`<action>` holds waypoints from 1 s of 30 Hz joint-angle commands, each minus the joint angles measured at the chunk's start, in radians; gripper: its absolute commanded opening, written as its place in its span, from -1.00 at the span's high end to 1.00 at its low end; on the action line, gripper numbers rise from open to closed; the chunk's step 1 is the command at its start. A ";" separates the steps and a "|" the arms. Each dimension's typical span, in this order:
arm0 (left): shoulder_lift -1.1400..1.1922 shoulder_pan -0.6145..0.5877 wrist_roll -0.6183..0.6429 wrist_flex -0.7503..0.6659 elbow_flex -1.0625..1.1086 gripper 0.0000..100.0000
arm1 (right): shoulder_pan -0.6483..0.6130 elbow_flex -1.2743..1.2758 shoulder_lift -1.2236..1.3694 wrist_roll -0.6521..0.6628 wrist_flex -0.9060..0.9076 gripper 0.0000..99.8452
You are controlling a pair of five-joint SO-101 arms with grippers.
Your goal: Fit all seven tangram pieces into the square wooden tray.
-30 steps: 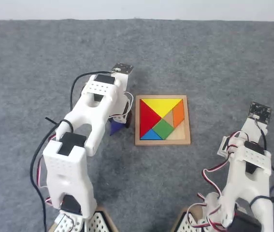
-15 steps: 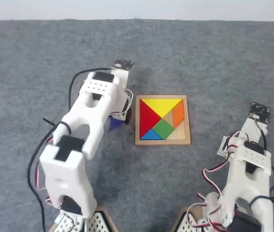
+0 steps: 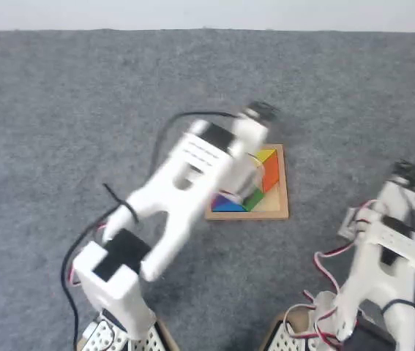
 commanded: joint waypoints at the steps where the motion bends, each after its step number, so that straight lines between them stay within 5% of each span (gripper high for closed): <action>1: 0.026 0.124 0.026 -0.057 -0.108 0.91 | 0.160 -0.129 -0.004 0.063 0.087 0.79; 13: 0.371 0.160 0.025 -0.035 -0.389 0.91 | 0.160 -0.140 -0.004 0.066 0.088 0.79; 21: 0.396 0.164 0.021 0.029 -0.444 0.61 | 0.160 -0.140 -0.004 0.068 0.088 0.79; 30: 0.396 0.158 0.021 0.051 -0.446 0.59 | 0.159 -0.140 -0.004 0.068 0.088 0.79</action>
